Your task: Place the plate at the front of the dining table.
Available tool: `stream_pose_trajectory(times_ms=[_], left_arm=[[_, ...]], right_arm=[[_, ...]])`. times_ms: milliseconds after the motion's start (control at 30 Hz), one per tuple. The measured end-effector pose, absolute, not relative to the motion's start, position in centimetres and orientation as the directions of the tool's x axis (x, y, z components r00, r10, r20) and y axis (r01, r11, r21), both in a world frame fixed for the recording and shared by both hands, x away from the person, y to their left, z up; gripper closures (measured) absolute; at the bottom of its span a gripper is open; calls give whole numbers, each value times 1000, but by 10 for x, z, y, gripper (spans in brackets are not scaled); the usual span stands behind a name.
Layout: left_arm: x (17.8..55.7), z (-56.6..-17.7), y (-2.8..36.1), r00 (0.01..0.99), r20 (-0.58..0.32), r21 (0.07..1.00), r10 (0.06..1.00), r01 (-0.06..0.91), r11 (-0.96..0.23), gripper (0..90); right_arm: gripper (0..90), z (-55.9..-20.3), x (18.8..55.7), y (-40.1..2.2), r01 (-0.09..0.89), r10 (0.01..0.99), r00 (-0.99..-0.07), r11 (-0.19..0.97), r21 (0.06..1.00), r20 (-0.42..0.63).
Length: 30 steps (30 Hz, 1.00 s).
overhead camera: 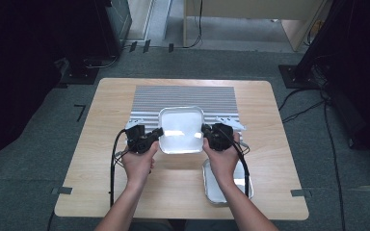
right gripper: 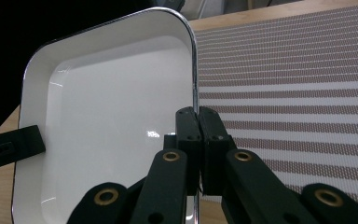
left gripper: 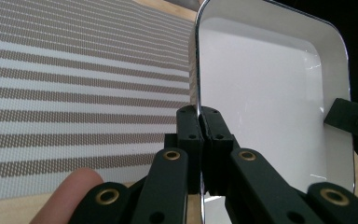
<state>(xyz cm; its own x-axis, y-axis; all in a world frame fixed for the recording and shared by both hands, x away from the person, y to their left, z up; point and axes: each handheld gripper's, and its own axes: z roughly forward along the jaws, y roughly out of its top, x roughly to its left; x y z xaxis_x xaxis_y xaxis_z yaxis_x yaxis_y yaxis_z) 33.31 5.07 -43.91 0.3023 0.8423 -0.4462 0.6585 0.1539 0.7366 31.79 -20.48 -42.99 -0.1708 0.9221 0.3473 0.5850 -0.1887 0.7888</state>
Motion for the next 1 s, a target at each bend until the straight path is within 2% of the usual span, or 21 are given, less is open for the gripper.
stream_pose_trajectory(times_ms=[467, 1000], left_arm=[[373, -443, 61, 258, -447, 724, 856, 667, 177, 892], [419, -457, 55, 199, -456, 684, 867, 702, 199, 897]], right_arm=[[897, -430, 364, -190, 602, 927, -170, -172, 779, 336], [898, -439, 410, -187, 639, 938, -143, -156, 753, 316]])
